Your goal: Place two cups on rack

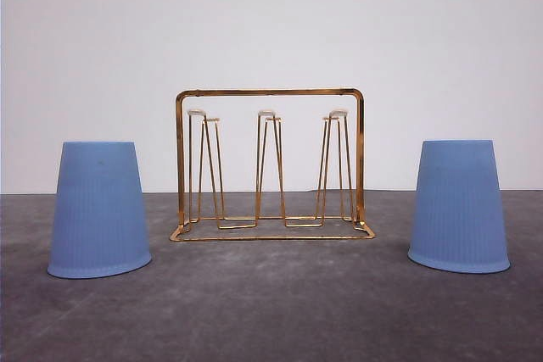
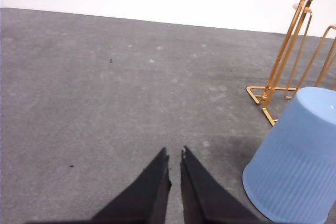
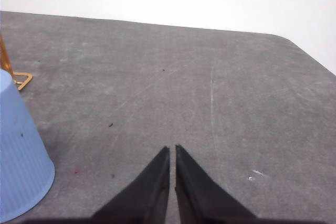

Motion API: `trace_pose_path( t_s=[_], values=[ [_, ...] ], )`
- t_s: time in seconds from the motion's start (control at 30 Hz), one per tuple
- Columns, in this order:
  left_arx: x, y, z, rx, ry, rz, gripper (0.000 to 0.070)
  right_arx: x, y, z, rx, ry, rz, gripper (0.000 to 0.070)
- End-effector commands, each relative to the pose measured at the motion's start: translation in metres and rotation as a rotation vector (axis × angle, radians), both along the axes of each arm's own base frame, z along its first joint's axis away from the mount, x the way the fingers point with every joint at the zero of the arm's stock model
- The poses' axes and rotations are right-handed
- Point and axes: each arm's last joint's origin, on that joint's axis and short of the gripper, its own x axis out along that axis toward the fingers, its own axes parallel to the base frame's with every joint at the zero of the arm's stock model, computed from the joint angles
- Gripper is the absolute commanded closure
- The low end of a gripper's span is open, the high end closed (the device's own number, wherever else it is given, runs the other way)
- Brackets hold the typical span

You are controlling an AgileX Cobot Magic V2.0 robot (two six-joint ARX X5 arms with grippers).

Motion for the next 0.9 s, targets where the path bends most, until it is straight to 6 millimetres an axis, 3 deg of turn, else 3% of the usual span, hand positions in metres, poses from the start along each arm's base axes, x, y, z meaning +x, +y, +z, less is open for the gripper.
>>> trace_pose_path(
  t_s=[0.0, 0.67, 0.87],
  values=[
    [0.0006, 0.0, -0.0056, 0.001, 0.02, 0.002, 0.0678, 0.0004, -0.0002, -0.0003, -0.004, -0.005, -0.002, 0.0683],
    [0.0006, 0.0, -0.0056, 0.004, 0.02, 0.001, 0.0678, 0.0004, -0.0001, -0.0003, -0.003, -0.005, -0.001, 0.0683],
    [0.0004, 0.0, -0.0029, -0.059, 0.012, 0.012, 0.0689, 0.0004, 0.0, 0.0009, 0.079, -0.02, -0.008, 0.0686]
  ],
)
